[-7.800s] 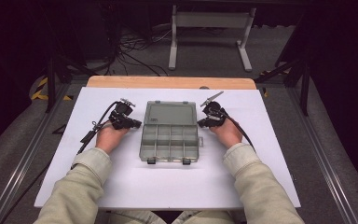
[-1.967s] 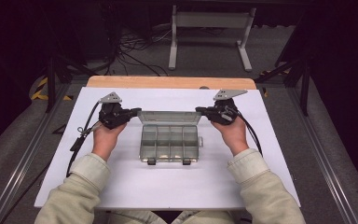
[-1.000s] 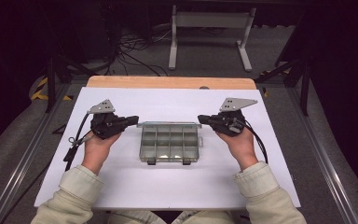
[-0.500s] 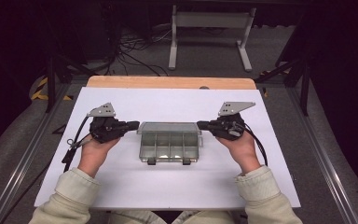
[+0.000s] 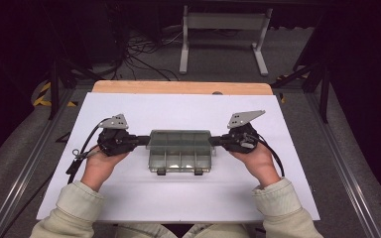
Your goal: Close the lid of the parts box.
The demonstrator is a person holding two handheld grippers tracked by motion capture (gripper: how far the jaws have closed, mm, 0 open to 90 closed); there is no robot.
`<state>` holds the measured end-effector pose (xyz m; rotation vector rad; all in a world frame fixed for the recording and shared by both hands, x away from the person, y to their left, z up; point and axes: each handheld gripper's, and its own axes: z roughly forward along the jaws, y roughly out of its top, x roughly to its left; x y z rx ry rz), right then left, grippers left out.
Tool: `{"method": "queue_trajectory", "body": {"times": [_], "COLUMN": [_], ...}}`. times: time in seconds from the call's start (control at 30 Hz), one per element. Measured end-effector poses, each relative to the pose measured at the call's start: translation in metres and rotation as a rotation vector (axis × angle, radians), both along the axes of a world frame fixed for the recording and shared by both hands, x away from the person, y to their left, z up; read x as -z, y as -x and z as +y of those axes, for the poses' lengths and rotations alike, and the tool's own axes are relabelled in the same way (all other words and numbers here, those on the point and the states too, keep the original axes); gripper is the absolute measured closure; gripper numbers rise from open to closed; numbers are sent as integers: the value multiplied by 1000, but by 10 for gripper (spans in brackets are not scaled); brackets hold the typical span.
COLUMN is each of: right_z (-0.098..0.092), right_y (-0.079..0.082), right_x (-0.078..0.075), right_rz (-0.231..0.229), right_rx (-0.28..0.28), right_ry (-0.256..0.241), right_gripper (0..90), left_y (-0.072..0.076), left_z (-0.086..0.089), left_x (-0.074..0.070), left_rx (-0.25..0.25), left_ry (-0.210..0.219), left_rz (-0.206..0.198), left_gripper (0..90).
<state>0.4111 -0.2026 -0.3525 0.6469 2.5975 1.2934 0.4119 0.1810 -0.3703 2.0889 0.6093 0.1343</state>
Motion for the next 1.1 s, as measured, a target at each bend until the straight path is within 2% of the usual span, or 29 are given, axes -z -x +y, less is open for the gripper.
{"method": "queue_trajectory", "body": {"times": [0.2, 0.83, 1.1], "right_z": [1, 15, 19], "right_y": [2, 5, 5], "right_x": [2, 13, 21], "right_rz": [32, 73, 90], "right_rx": [-14, -58, -66], "right_ry": [37, 158, 179], "right_gripper": [900, 900, 900], "left_y": [1, -1, -3], "left_z": [-3, -13, -18], "left_x": [1, 12, 17], "left_rx": [24, 70, 82], "left_ry": [-45, -144, -177], "left_rz": [23, 99, 124], "left_gripper": [894, 894, 893]}}
